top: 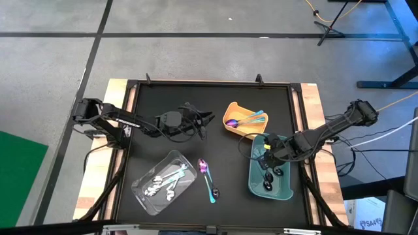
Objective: Sort silverware by color (type)
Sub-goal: Put the blue spoon into the blue bin
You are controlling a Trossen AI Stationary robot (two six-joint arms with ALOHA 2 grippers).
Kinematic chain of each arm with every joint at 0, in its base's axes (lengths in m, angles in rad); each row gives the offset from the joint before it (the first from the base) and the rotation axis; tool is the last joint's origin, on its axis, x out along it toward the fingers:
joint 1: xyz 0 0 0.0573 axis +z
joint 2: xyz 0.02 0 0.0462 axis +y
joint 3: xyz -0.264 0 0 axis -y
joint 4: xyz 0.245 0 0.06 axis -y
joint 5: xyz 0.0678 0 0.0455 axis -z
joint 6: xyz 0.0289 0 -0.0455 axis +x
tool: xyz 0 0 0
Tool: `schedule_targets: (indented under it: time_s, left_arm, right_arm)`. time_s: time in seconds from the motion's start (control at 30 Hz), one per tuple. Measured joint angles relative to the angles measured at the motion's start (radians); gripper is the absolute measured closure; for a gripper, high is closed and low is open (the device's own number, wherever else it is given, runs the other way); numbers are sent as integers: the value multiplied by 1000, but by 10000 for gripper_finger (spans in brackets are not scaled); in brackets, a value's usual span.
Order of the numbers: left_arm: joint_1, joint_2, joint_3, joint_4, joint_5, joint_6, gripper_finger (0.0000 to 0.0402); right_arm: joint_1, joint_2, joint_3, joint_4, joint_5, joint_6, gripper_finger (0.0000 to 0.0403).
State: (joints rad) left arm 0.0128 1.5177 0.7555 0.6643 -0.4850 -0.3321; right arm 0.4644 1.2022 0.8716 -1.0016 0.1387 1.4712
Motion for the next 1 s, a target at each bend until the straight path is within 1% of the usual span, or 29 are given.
schedule_targets:
  time_s: [0.13, 0.37, 0.63, 0.8, 1.0]
  left_arm:
    - [0, 0, 0, 0, 0, 0, 308]
    - [0, 0, 0, 0, 0, 0, 308]
    - [0, 0, 0, 0, 0, 0, 308]
    - [0, 0, 0, 0, 0, 0, 308]
    - [0, 0, 0, 0, 0, 1, 308]
  right_arm:
    - [0, 0, 37, -37, 3, 0, 313]
    - [0, 0, 122, -149, 45, -2, 313]
    - [0, 0, 205, -179, 55, -11, 313]
    - [0, 0, 259, -179, 99, -39, 313]
    - [0, 0, 324, -175, 191, -101, 313]
